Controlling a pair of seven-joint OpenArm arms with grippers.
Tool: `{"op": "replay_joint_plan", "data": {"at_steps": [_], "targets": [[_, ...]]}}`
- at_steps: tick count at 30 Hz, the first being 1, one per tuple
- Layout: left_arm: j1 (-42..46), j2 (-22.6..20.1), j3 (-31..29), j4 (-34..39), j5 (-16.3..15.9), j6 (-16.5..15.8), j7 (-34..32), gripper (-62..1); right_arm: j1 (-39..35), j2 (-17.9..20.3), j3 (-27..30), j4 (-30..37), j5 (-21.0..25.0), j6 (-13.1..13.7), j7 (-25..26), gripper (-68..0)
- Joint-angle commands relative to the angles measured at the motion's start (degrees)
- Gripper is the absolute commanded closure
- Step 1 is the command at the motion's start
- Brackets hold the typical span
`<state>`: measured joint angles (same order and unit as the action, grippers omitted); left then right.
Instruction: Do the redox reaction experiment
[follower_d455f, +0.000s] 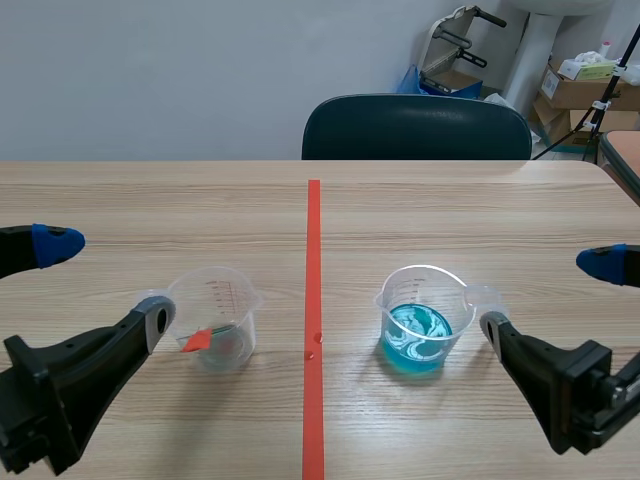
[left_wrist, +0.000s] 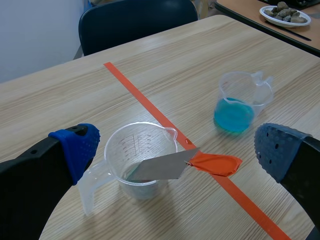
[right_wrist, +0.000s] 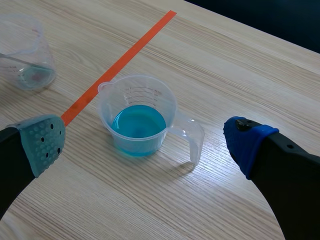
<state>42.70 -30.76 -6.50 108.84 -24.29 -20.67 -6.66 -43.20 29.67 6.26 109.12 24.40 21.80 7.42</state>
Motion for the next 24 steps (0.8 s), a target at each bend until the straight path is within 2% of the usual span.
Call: {"op": "replay_joint_plan", "data": {"at_steps": [1, 8, 11, 14, 19, 24], "targets": [[0.3, 0.3, -0.3, 1.2, -0.3, -0.1, -0.8, -62.3, 2.4, 0.5, 0.5, 1.0, -1.9, 0.7, 4.3, -67.9], [0.3, 0.3, -0.3, 1.2, -0.3, -0.1, -0.8, -62.3, 4.9, 0.5, 0.3, 1.0, -3.5, 1.0, 4.9, -67.9], [0.3, 0.3, -0.3, 1.2, -0.3, -0.1, -0.8, -62.3, 6.3, 0.5, -0.8, 1.0, -4.6, 1.9, 4.9, -67.9], [0.3, 0.3, -0.3, 1.2, -0.3, -0.1, -0.8, -62.3, 8.2, 1.0, -3.0, 1.0, -6.5, 3.5, 4.3, -67.9], [1.5, 0.3, -0.3, 1.2, -0.3, 0.0, -1.0, -62.3, 11.4, 3.0, -7.6, 0.9, -8.0, 3.8, 4.3, -67.9], [5.0, 0.3, -0.5, 1.2, -0.3, 2.4, -1.4, -62.3, 15.8, 5.1, -12.6, 0.7, -11.3, 6.2, 4.4, -67.9]]}}
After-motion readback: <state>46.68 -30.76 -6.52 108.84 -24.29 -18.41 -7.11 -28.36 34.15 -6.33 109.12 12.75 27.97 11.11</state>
